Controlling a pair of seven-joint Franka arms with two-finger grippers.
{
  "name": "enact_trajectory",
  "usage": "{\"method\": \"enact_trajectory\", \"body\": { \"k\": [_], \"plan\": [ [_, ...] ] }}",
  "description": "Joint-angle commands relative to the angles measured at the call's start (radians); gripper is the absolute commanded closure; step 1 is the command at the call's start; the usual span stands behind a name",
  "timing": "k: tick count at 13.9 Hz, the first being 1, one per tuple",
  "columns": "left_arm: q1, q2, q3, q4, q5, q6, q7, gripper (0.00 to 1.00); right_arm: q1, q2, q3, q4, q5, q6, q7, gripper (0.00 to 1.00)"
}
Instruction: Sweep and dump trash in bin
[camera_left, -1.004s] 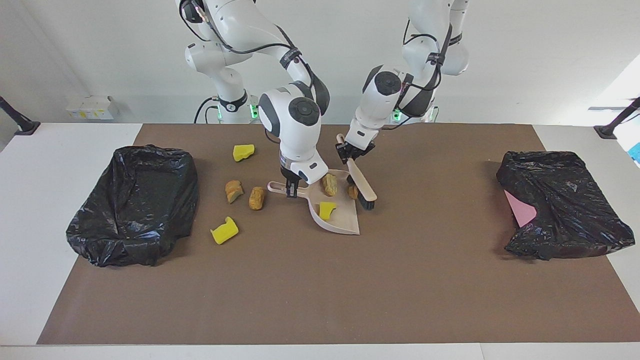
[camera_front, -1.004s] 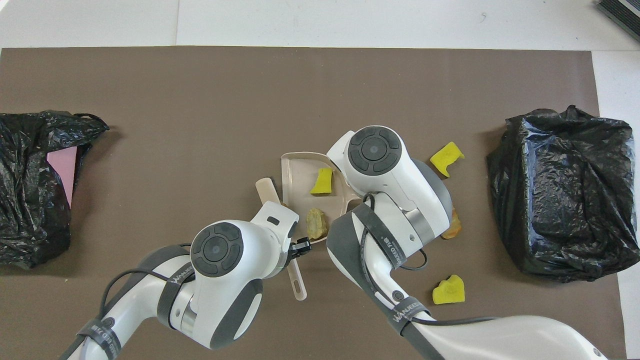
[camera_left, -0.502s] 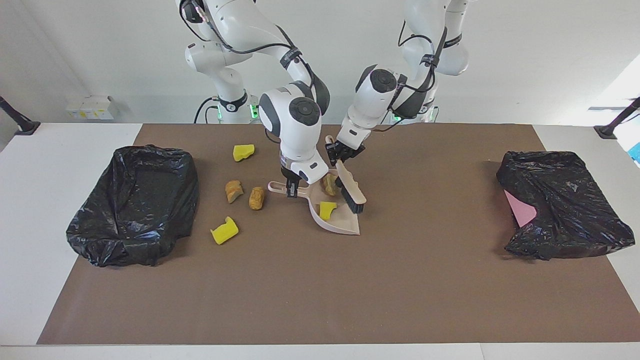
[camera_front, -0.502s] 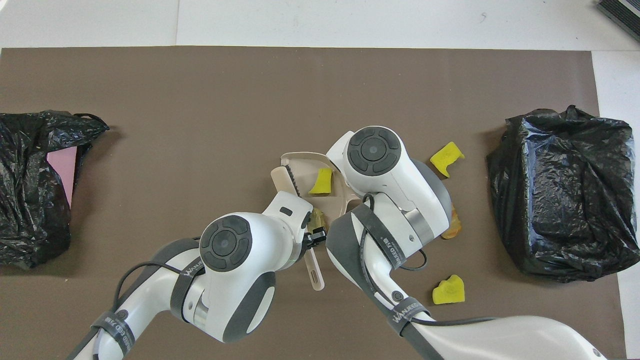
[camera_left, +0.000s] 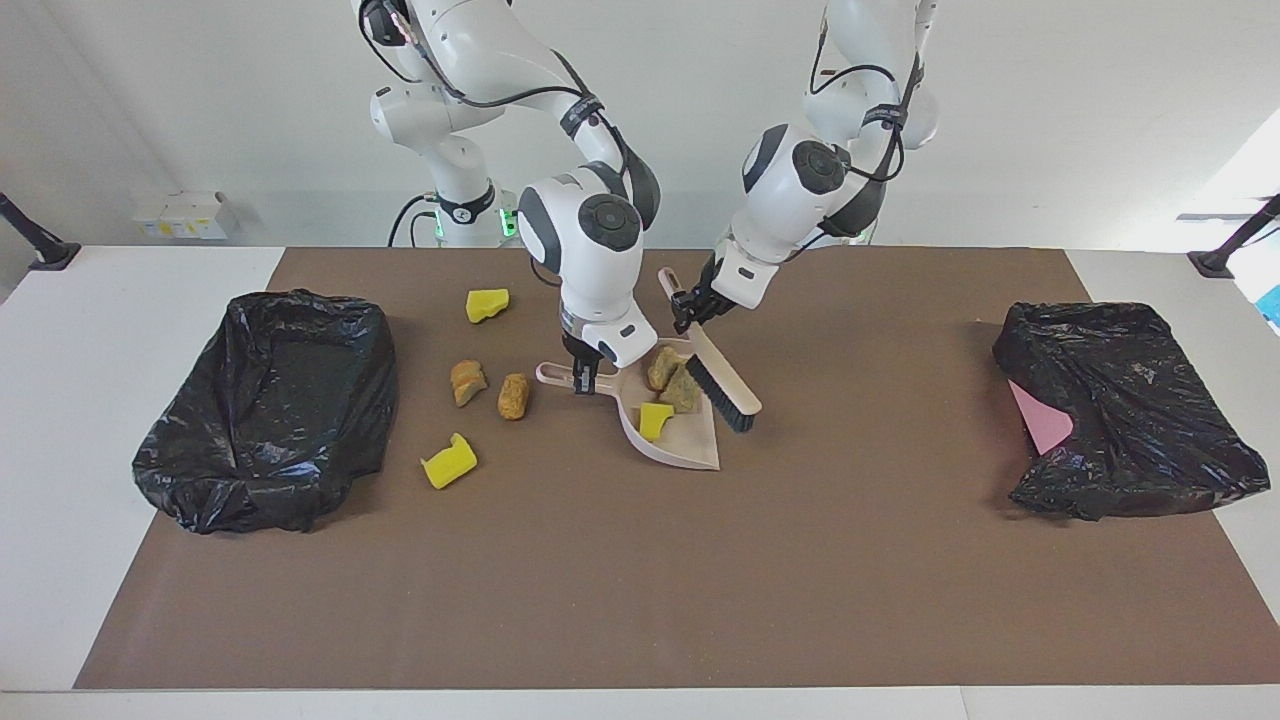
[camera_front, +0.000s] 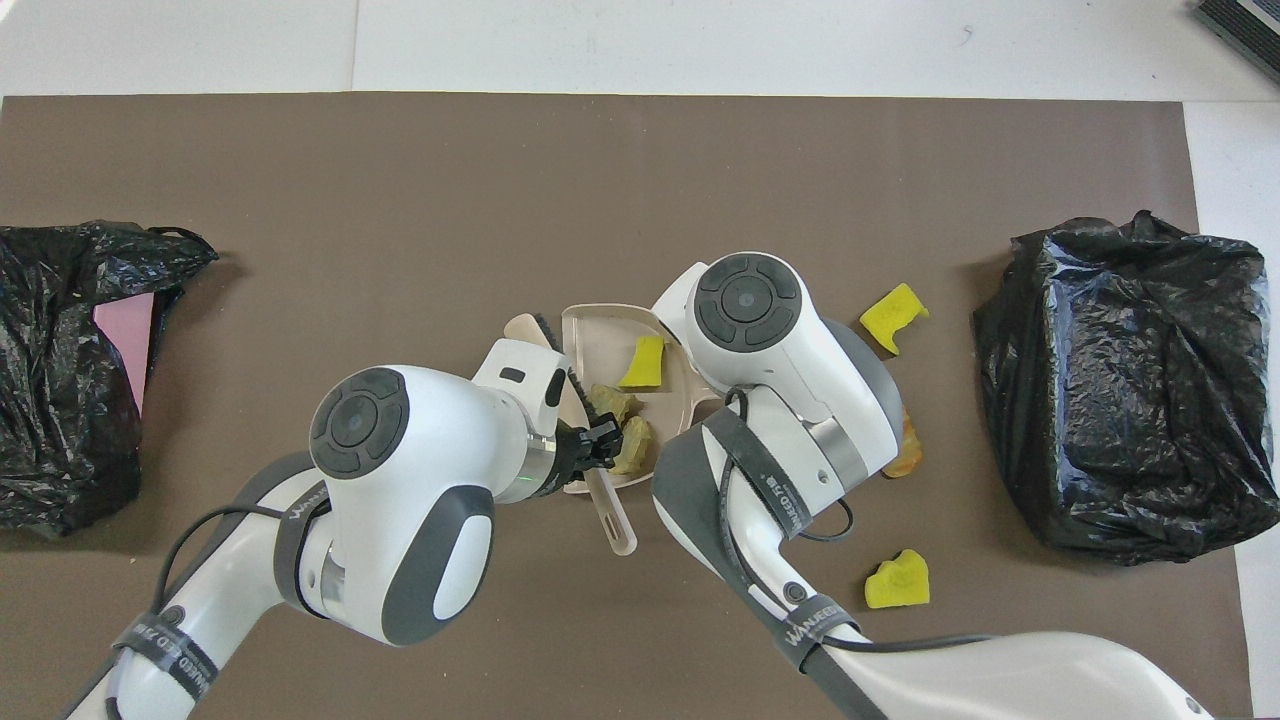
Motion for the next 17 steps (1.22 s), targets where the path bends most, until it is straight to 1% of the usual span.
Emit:
{"method": "enact_trajectory", "body": {
  "k": [1, 2, 4, 5, 8, 10, 12, 13, 15, 16, 17],
  "plan": [
    [0.047, -0.060, 0.005, -0.034, -0.005, -0.163, 0.165, 1.00, -0.021, -0.026, 0.008, -0.010, -0.008, 0.001, -0.034, 1.00],
    [0.063, -0.072, 0.003, -0.042, 0.008, -0.204, 0.192, 1.00, -0.024, -0.031, 0.008, -0.010, -0.008, -0.002, -0.041, 1.00],
    [0.042, -0.113, -0.007, -0.092, 0.179, -0.222, 0.189, 1.00, -0.052, -0.058, 0.008, -0.007, -0.005, -0.008, -0.078, 1.00],
    [0.010, -0.141, -0.009, -0.127, 0.205, -0.215, 0.181, 1.00, -0.075, -0.078, 0.008, -0.007, -0.003, -0.013, -0.099, 1.00],
    [-0.050, -0.211, -0.011, -0.225, 0.206, -0.169, 0.169, 1.00, -0.148, -0.146, 0.008, -0.009, 0.006, -0.056, -0.187, 1.00],
    [-0.103, -0.245, -0.012, -0.270, 0.208, -0.135, 0.093, 1.00, -0.216, -0.190, 0.008, -0.009, 0.009, -0.099, -0.266, 1.00],
    [-0.151, -0.244, -0.014, -0.279, 0.208, -0.127, 0.037, 1.00, -0.279, -0.239, 0.008, -0.012, 0.009, -0.123, -0.329, 1.00],
    [-0.179, -0.244, -0.014, -0.311, 0.208, -0.082, 0.017, 1.00, -0.317, -0.258, 0.008, -0.012, 0.009, -0.130, -0.365, 1.00],
    [-0.244, -0.222, -0.017, -0.385, 0.208, 0.072, -0.064, 1.00, -0.397, -0.287, 0.008, -0.012, 0.012, -0.133, -0.446, 1.00],
    [-0.254, -0.199, -0.018, -0.400, 0.208, 0.112, -0.067, 1.00, -0.447, -0.299, 0.007, -0.010, 0.026, -0.133, -0.492, 1.00],
    [-0.255, -0.195, -0.018, -0.401, 0.208, 0.115, -0.067, 1.00, -0.502, -0.304, 0.005, -0.009, 0.052, -0.133, -0.547, 1.00]
  ]
}}
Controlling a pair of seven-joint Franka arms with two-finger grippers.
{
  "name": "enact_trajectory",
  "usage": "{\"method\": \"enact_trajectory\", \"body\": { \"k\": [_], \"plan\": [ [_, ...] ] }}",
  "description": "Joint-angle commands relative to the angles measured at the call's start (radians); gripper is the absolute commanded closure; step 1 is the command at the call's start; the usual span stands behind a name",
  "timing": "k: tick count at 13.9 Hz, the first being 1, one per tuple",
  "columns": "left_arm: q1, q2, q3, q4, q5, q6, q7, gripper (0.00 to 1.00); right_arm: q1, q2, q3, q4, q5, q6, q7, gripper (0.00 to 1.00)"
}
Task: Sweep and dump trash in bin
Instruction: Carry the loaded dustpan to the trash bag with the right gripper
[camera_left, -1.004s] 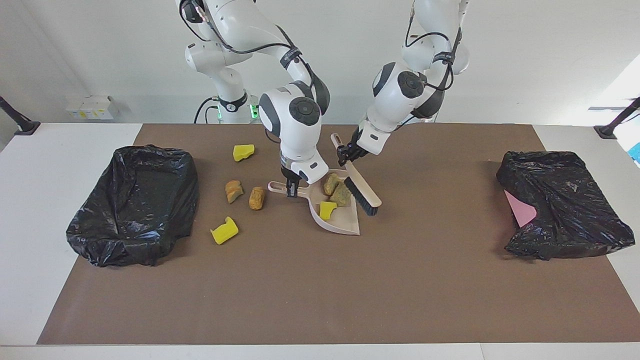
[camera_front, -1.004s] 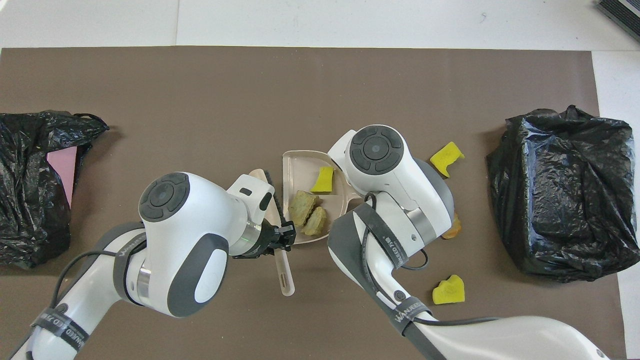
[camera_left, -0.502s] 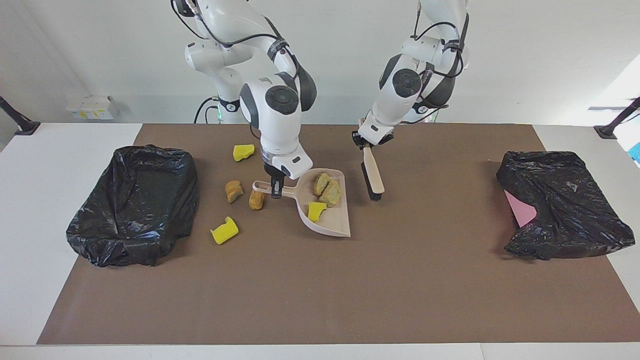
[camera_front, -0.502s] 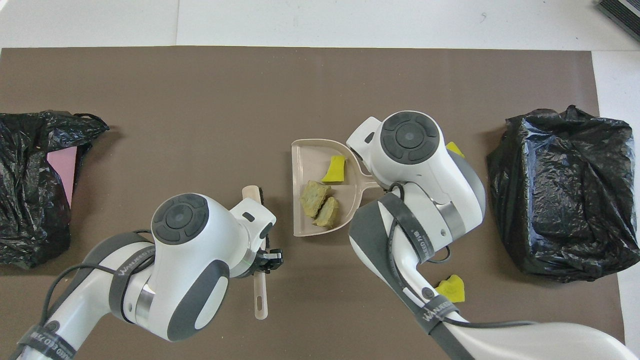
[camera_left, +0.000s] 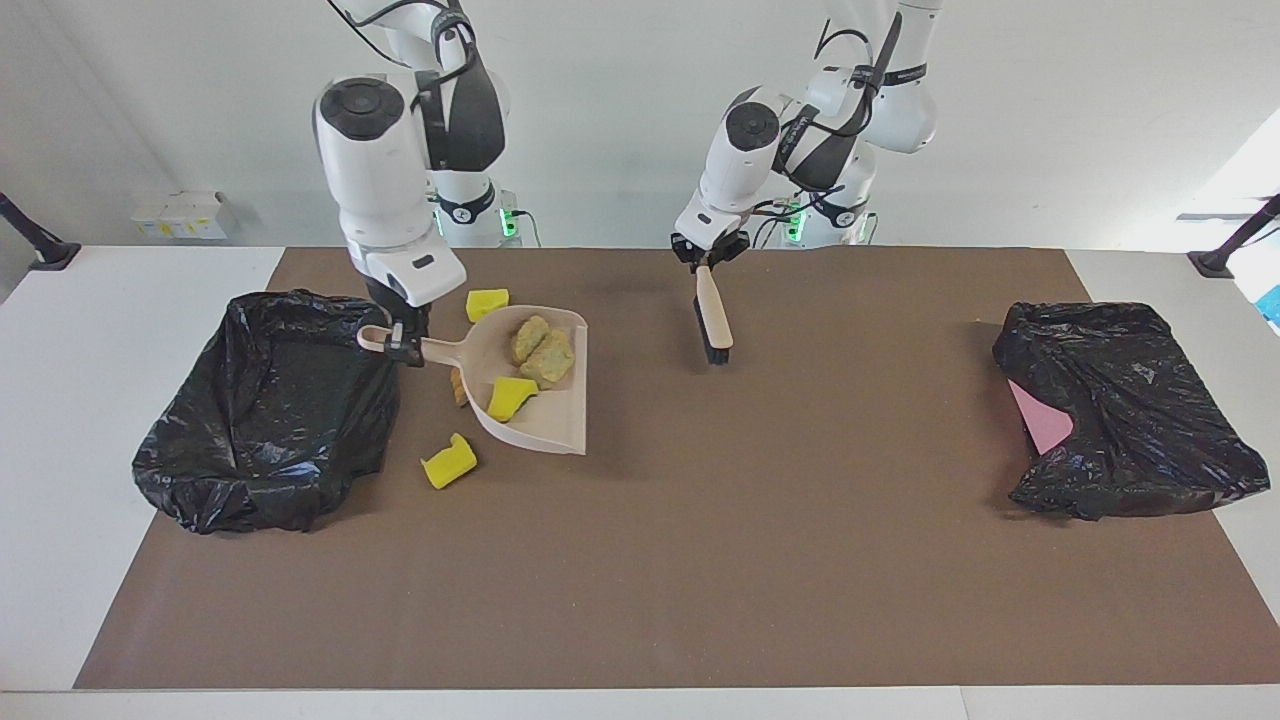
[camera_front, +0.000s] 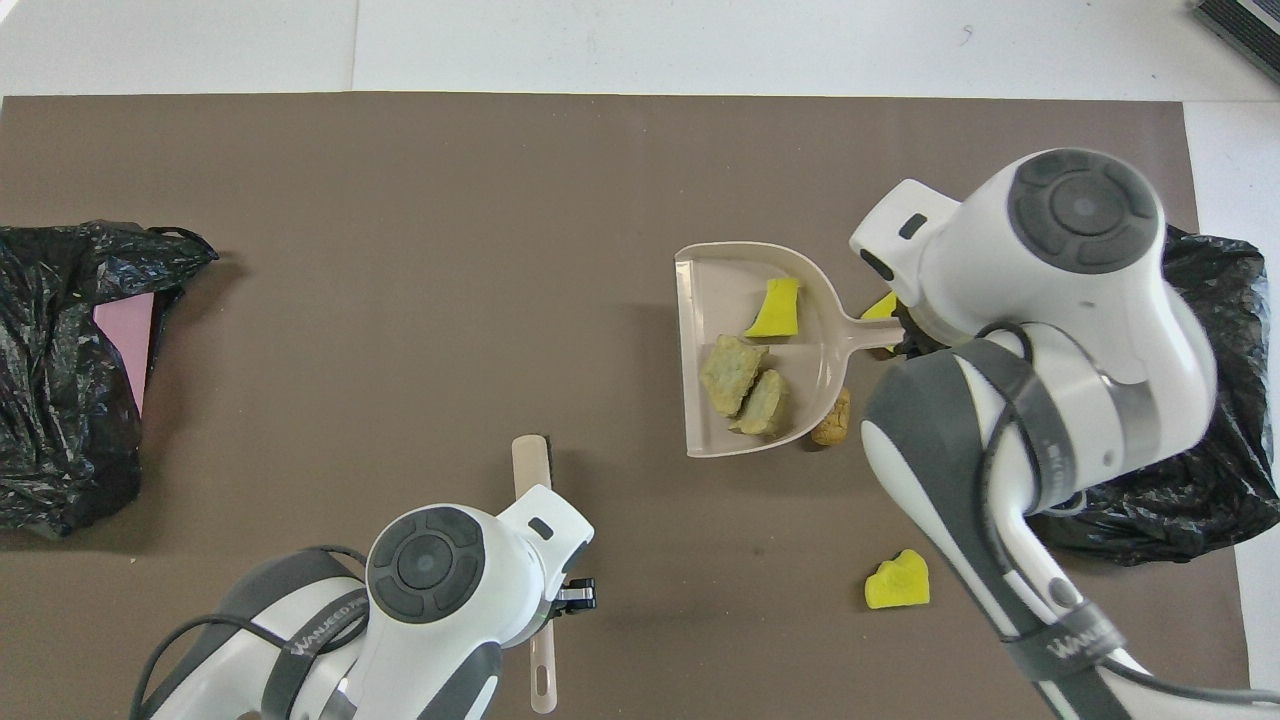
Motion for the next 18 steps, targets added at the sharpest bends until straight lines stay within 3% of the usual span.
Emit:
{"method": "enact_trajectory", "body": {
  "k": [1, 2, 3, 4, 8, 10, 12, 15, 18],
  "plan": [
    [-0.027, 0.001, 0.014, -0.039, 0.021, 0.054, -0.027, 1.00, -0.155, -0.030, 0.009, -0.010, 0.069, -0.008, -0.171, 1.00],
    [-0.027, 0.003, 0.014, -0.036, 0.021, 0.053, -0.027, 0.95, -0.219, -0.030, 0.008, -0.010, 0.097, -0.001, -0.245, 1.00],
    [-0.027, 0.006, 0.015, -0.029, 0.021, 0.050, -0.028, 0.08, -0.281, -0.030, 0.008, -0.010, 0.108, 0.015, -0.317, 1.00],
    [-0.025, 0.013, 0.015, -0.022, 0.020, 0.050, -0.030, 0.00, -0.329, -0.028, 0.006, -0.010, 0.108, 0.032, -0.386, 1.00],
    [0.054, 0.030, 0.018, 0.038, 0.020, 0.047, -0.013, 0.00, -0.465, -0.034, 0.000, -0.012, 0.068, 0.070, -0.500, 1.00],
    [0.132, 0.068, 0.020, 0.093, 0.023, 0.026, -0.012, 0.00, -0.490, -0.039, 0.000, -0.024, -0.045, 0.120, -0.494, 1.00],
    [0.225, 0.128, 0.020, 0.174, 0.030, 0.011, -0.009, 0.00, -0.490, -0.045, 0.000, -0.048, -0.171, 0.180, -0.462, 1.00],
    [0.337, 0.161, 0.021, 0.253, 0.032, 0.014, 0.019, 0.00, -0.457, -0.093, 0.003, -0.132, -0.348, 0.197, -0.260, 1.00],
    [0.445, 0.178, 0.023, 0.283, 0.032, 0.012, 0.230, 0.00, -0.381, -0.140, 0.003, -0.209, -0.504, 0.199, -0.168, 1.00]
  ]
}}
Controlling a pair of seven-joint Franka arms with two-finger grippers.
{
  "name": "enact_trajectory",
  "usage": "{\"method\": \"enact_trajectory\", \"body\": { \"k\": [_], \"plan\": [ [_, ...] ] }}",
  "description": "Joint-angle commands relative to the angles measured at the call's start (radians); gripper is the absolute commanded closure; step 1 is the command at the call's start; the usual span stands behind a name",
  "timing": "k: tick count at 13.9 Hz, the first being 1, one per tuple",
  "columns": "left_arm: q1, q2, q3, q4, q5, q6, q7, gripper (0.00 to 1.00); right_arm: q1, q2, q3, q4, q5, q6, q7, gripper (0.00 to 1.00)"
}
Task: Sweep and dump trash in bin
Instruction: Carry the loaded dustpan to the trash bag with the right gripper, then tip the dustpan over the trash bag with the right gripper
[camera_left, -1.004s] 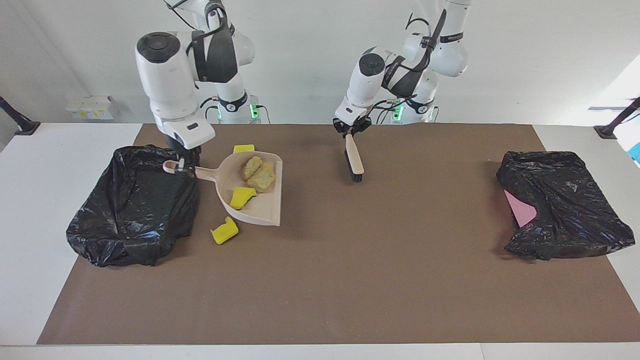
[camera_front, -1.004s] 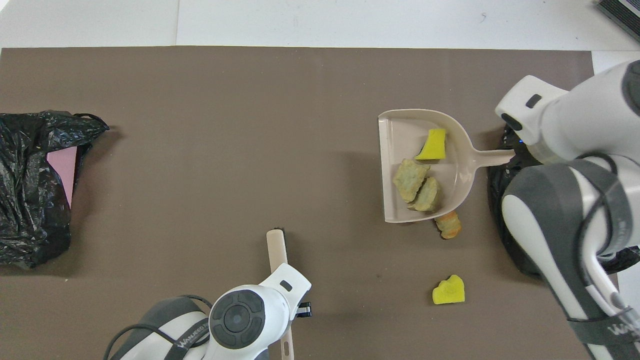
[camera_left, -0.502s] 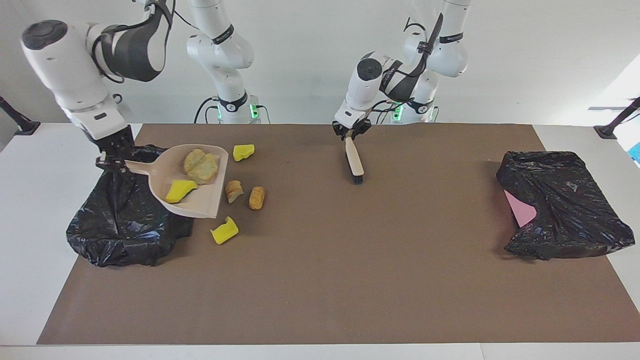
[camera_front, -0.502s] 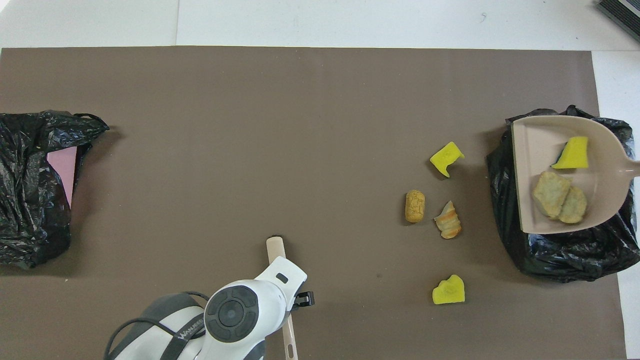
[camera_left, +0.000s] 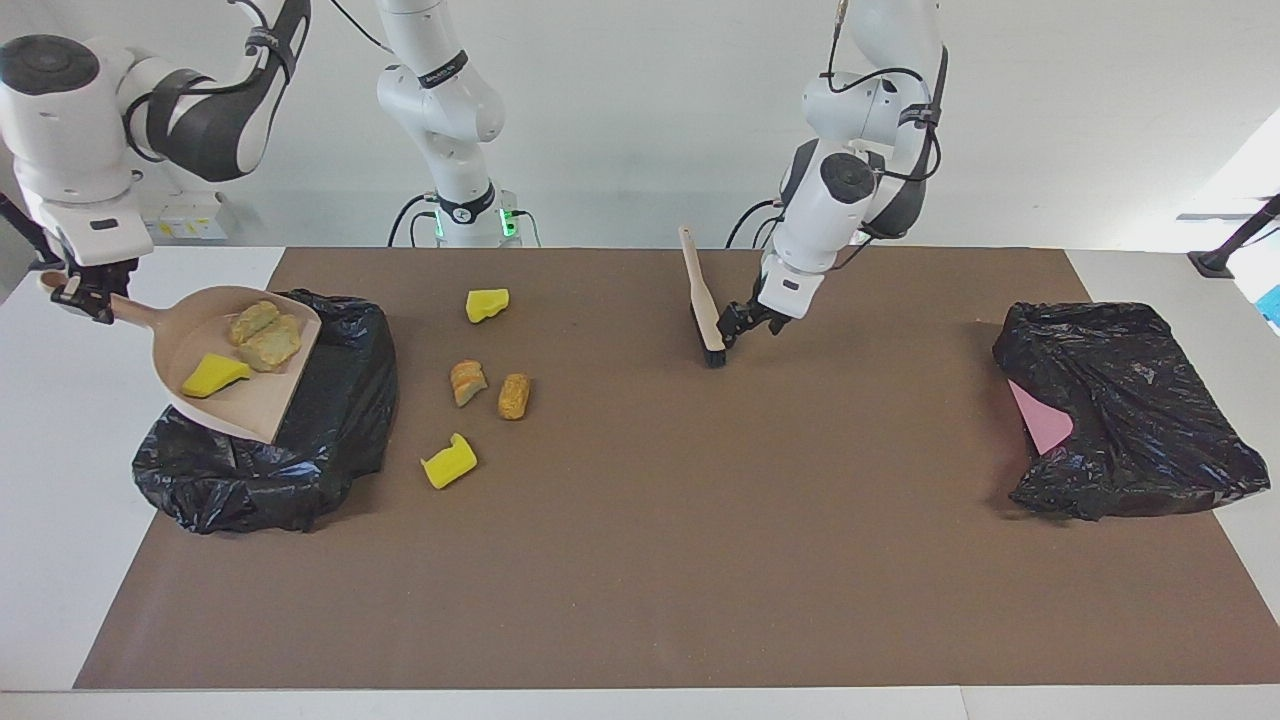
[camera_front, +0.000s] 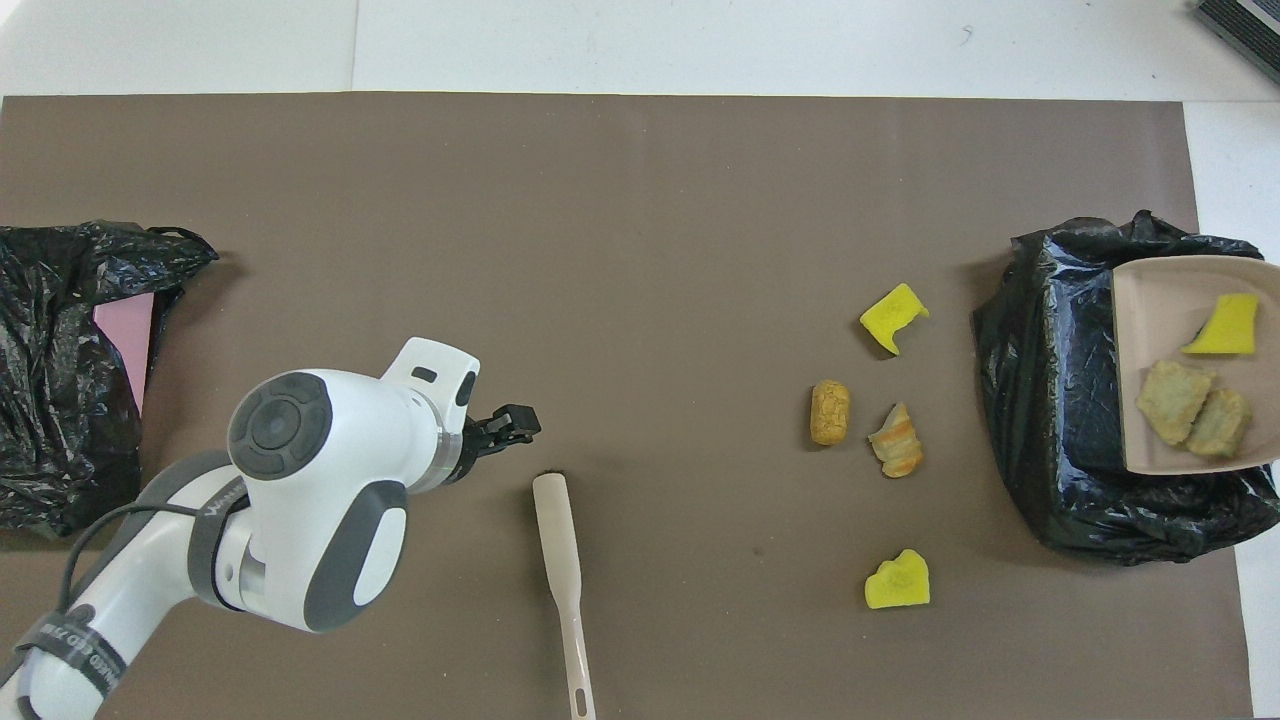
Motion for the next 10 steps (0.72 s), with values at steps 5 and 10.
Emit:
{"method": "enact_trajectory", "body": {
  "k": [5, 10],
  "plan": [
    [0.220, 0.026, -0.008, 0.106, 0.085, -0.030, 0.367, 0.00, 0.081, -0.117, 0.008, -0.151, -0.248, 0.012, 0.110, 1.00],
    [0.324, 0.026, -0.004, 0.202, 0.165, -0.108, 0.593, 0.00, 0.129, -0.125, 0.015, -0.137, -0.413, -0.091, 0.112, 1.00]
  ]
}}
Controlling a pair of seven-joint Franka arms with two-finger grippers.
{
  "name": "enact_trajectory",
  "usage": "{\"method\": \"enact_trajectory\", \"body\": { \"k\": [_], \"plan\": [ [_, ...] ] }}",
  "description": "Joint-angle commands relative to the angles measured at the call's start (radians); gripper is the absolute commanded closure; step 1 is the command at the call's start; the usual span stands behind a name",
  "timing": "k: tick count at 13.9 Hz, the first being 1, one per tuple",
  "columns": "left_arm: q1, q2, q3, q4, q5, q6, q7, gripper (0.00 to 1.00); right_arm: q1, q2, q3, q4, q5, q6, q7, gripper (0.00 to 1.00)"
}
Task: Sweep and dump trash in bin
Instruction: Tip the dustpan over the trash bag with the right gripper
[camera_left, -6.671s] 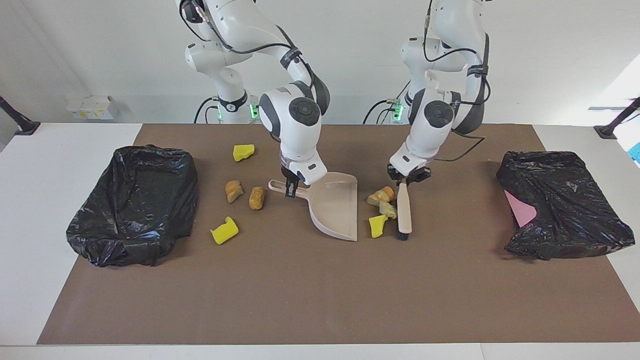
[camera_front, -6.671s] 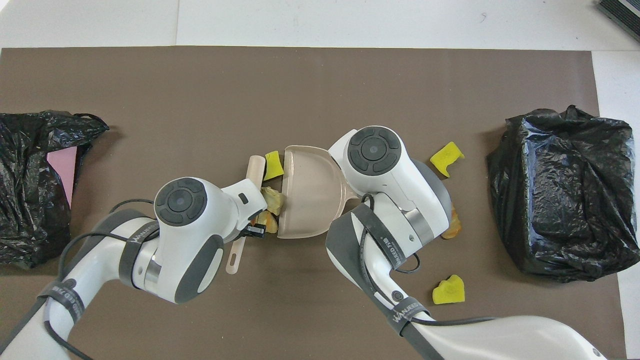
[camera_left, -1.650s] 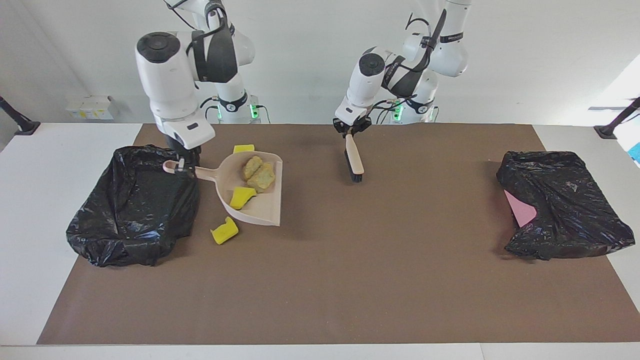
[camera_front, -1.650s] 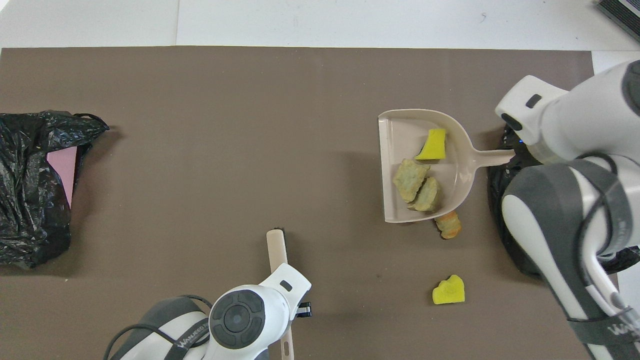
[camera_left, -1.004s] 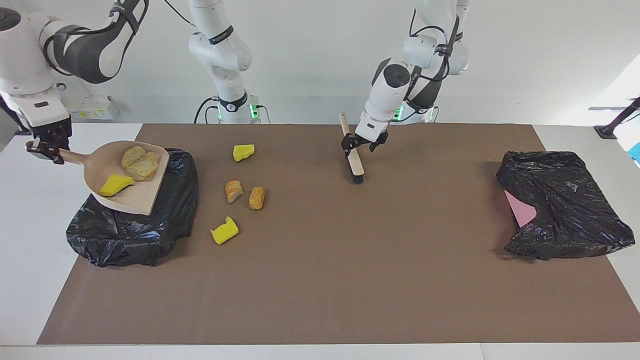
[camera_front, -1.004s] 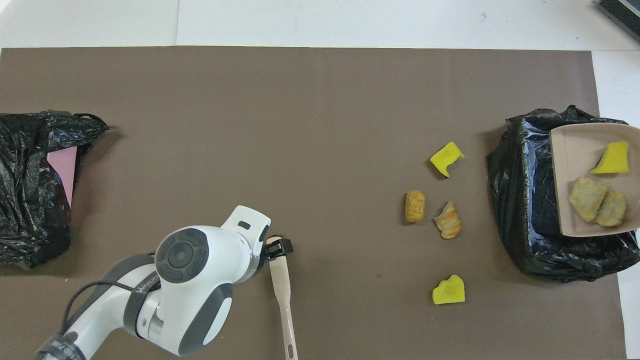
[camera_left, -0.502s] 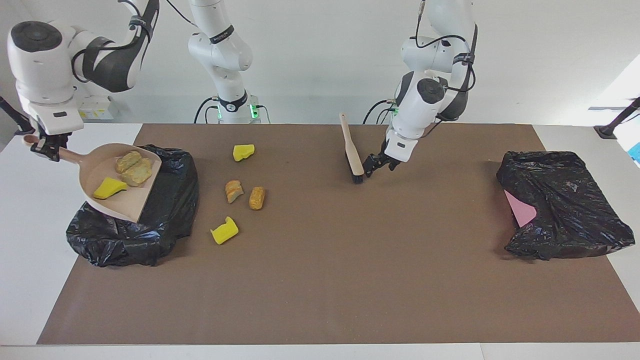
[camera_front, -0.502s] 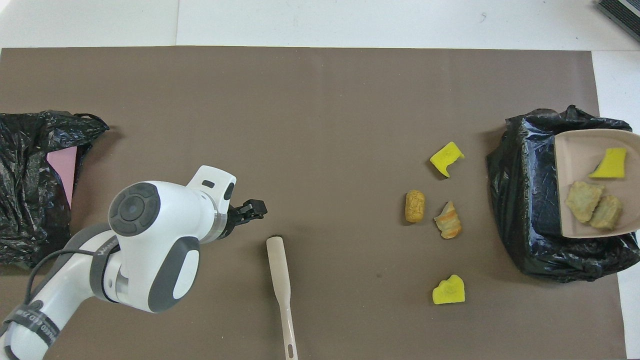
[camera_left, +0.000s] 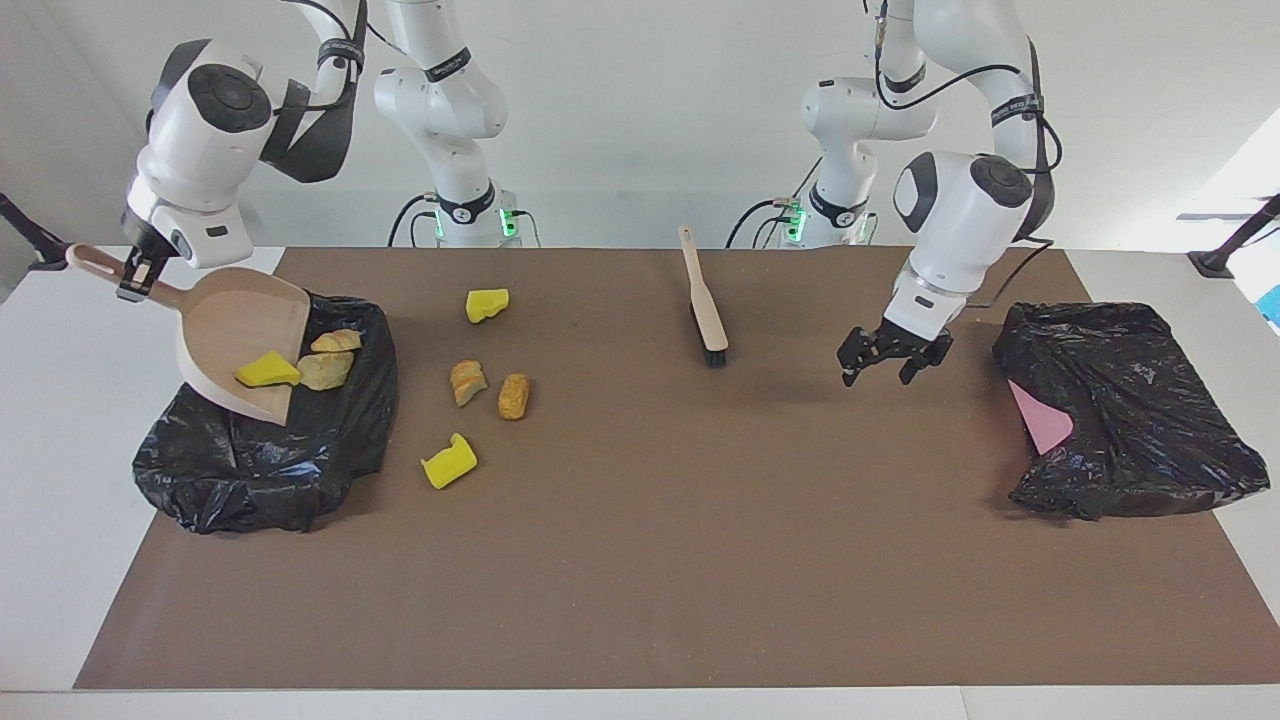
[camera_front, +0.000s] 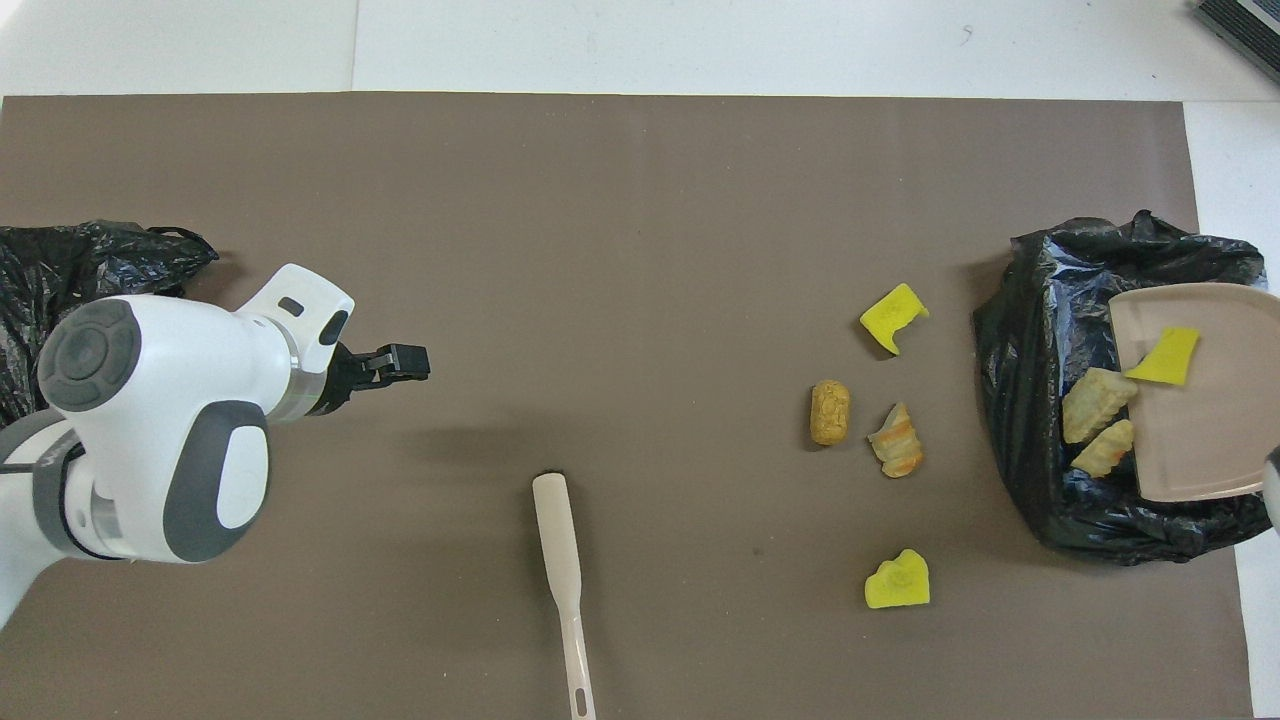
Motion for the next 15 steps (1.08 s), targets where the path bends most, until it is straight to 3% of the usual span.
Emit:
{"method": "enact_trajectory", "body": {
  "k": [1, 5, 9, 13, 15],
  "plan": [
    [0.067, 0.012, -0.008, 0.106, 0.038, -0.108, 0.109, 0.00, 0.015, -0.032, 0.008, -0.007, -0.078, -0.050, 0.017, 1.00],
    [0.134, 0.009, -0.008, 0.223, 0.104, -0.199, 0.180, 0.00, 0.017, -0.078, 0.009, 0.005, -0.118, -0.080, 0.006, 1.00],
    [0.154, 0.012, -0.008, 0.360, 0.156, -0.383, 0.180, 0.00, 0.052, -0.067, 0.011, 0.051, -0.123, -0.097, 0.016, 1.00],
    [0.156, 0.007, -0.006, 0.479, 0.156, -0.570, 0.171, 0.00, 0.052, 0.017, 0.077, 0.172, -0.028, -0.100, 0.049, 1.00],
    [0.156, -0.011, -0.006, 0.486, 0.156, -0.628, 0.168, 0.00, 0.052, 0.043, 0.124, 0.224, 0.041, -0.103, 0.084, 1.00]
  ]
}}
